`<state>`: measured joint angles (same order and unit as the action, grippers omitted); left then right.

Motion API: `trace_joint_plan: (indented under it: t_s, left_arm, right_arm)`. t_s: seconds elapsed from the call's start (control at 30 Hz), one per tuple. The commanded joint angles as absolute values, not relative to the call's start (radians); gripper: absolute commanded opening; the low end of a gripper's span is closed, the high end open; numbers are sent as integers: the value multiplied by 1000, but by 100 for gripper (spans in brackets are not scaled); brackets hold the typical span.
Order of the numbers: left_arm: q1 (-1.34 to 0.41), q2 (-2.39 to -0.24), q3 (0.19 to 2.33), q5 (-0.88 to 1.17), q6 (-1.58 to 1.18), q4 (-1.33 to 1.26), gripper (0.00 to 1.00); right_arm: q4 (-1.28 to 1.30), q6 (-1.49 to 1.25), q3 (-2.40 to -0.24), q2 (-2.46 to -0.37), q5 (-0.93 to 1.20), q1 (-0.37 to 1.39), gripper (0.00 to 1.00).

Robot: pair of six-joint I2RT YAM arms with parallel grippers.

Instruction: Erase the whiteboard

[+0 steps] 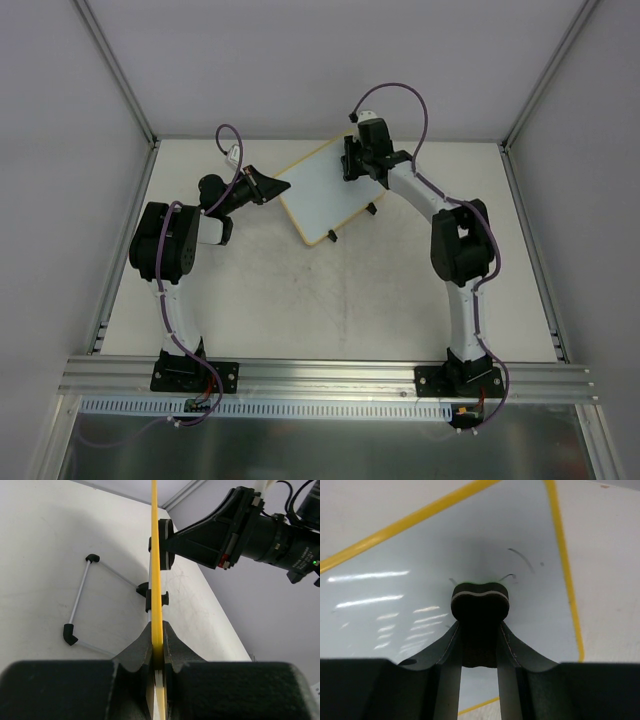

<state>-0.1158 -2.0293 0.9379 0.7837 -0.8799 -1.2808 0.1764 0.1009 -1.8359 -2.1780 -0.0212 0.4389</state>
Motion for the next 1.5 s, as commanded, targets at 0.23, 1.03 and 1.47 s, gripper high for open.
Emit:
trace_joint_plan:
  t_s: [0.23,1.03,1.47]
  left_arm:
    - [-133,-2020,946,916,-815,-1453,0]
    - [-132,-2013,939,928,-813,-1456,0]
    - [-117,-2045,934,983,-888,-1529,0]
  right_arm:
    - [203,46,-1776,-2189,219,626,0]
    - [159,3,-1743,-2194,281,359,0]
    - [193,43,-1805,-2207,261,330,0]
